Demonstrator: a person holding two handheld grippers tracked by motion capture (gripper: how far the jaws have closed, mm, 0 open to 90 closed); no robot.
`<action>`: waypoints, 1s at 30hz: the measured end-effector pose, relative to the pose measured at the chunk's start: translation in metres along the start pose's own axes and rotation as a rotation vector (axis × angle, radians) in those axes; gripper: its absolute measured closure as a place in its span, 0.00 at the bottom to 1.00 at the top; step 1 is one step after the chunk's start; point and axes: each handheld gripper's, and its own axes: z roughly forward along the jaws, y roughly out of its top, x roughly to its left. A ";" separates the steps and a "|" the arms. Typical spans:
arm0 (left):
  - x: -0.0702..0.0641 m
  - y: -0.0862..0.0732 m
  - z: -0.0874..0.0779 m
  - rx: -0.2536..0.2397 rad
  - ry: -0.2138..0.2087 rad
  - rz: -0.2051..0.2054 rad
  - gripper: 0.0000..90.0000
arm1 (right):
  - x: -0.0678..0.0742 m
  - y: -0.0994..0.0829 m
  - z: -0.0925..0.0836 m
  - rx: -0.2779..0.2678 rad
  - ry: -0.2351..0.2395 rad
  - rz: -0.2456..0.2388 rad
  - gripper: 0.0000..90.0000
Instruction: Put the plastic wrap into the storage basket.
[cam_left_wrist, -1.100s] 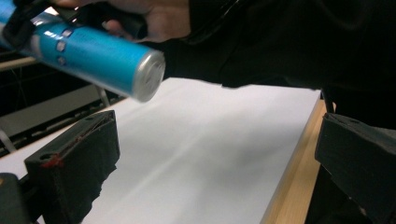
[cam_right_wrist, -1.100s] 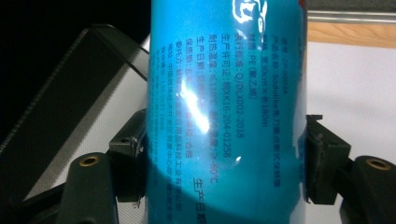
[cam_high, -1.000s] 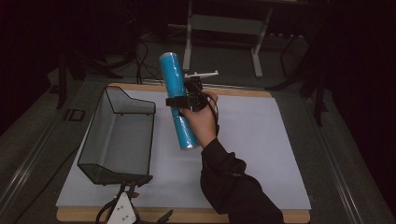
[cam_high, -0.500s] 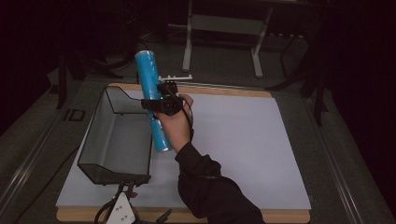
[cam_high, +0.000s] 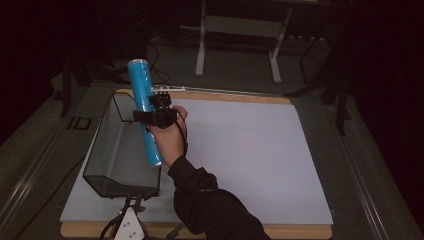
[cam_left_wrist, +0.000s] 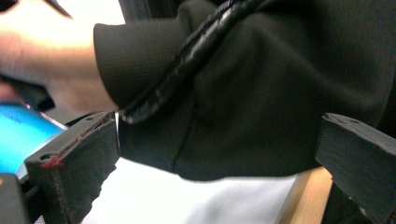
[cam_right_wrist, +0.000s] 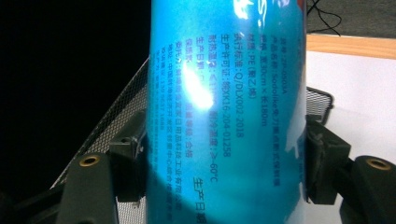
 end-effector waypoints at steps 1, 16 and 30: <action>0.000 0.000 -0.001 -0.002 0.008 0.001 0.01 | 0.002 -0.002 0.004 0.004 -0.002 -0.004 0.35; 0.004 0.002 -0.007 -0.033 0.055 -0.016 0.01 | 0.016 -0.037 0.036 -0.023 0.010 0.002 0.35; 0.004 0.000 -0.005 -0.020 0.040 -0.025 0.01 | 0.015 -0.065 0.057 0.055 -0.026 0.040 0.35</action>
